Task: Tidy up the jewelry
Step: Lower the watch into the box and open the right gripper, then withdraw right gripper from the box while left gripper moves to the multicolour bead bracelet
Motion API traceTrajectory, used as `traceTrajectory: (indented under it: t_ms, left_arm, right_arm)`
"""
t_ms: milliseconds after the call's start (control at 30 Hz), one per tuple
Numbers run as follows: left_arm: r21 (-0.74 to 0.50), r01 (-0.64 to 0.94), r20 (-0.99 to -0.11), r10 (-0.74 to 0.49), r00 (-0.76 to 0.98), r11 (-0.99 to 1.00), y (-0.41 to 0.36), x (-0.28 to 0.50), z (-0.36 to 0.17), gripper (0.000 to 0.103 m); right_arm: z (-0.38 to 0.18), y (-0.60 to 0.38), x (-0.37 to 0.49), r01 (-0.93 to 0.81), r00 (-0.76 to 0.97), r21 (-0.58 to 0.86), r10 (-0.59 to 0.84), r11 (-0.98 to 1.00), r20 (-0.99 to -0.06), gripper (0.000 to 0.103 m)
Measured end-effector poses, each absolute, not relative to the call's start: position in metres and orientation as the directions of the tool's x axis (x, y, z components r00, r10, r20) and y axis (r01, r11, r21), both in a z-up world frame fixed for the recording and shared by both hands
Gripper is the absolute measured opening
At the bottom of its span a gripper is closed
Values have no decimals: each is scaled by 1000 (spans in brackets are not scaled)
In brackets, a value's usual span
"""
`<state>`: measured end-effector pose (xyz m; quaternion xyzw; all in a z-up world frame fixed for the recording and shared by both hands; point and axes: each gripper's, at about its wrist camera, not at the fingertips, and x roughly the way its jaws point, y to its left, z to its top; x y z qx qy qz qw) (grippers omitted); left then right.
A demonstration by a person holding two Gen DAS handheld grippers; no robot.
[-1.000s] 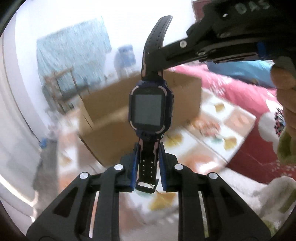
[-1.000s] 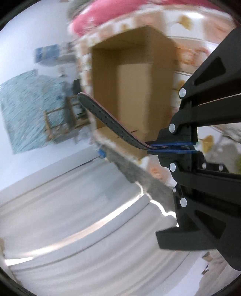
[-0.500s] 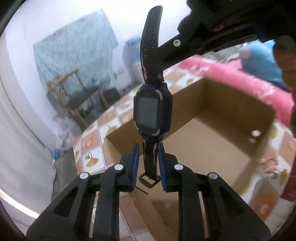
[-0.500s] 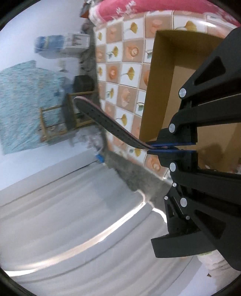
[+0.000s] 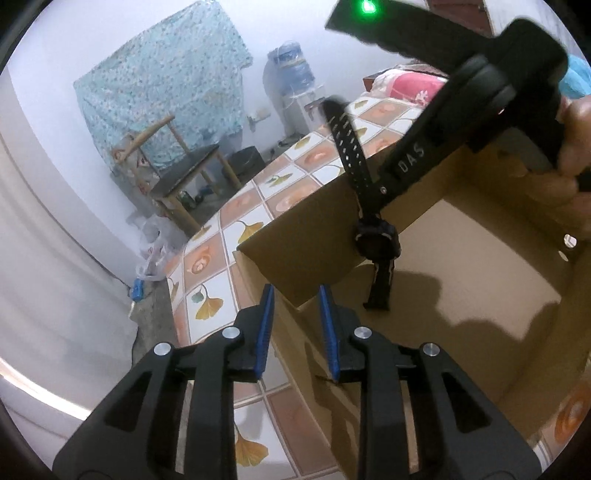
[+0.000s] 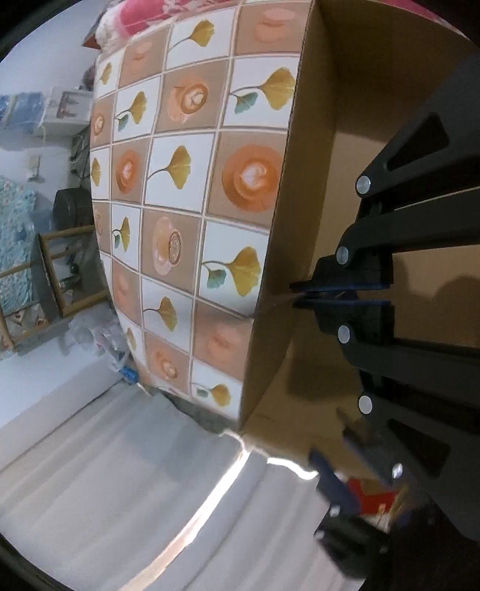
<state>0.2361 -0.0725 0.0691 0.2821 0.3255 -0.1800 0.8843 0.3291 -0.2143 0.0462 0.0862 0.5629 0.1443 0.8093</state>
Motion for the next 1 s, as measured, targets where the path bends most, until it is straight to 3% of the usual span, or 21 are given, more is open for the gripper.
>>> traceTrajectory:
  t_ms: [333,400,467,567,767,1000]
  left_arm:
    - [300,458,-644,-177,744,836,-35,197,91,33]
    - [275,445,-634,-187,751,852,-25,187,96,39]
    - [249,431,-628,-194,753,867,-17,178,97,44]
    - [207,419,-633,-206,747,884,-7,167,96,52]
    - [91,373,-641,-232,732,924,12,148,92,66]
    - [23,351,-682,-242,690,936,19,122,68,68]
  right_arm:
    - [34,-238,314,-86,275,151,169,985,-946,4]
    - [27,-244,313,-71,247,127,141,989,-959,4]
    - [22,-247,310,-69,213,106,118,992,-970,11]
    - [23,-249,305,-81,195,53,68,995,-978,43]
    - [53,-262,292,-59,243,67,79,996,-967,44]
    - [112,-294,272,9,375,188,171,982,-911,44]
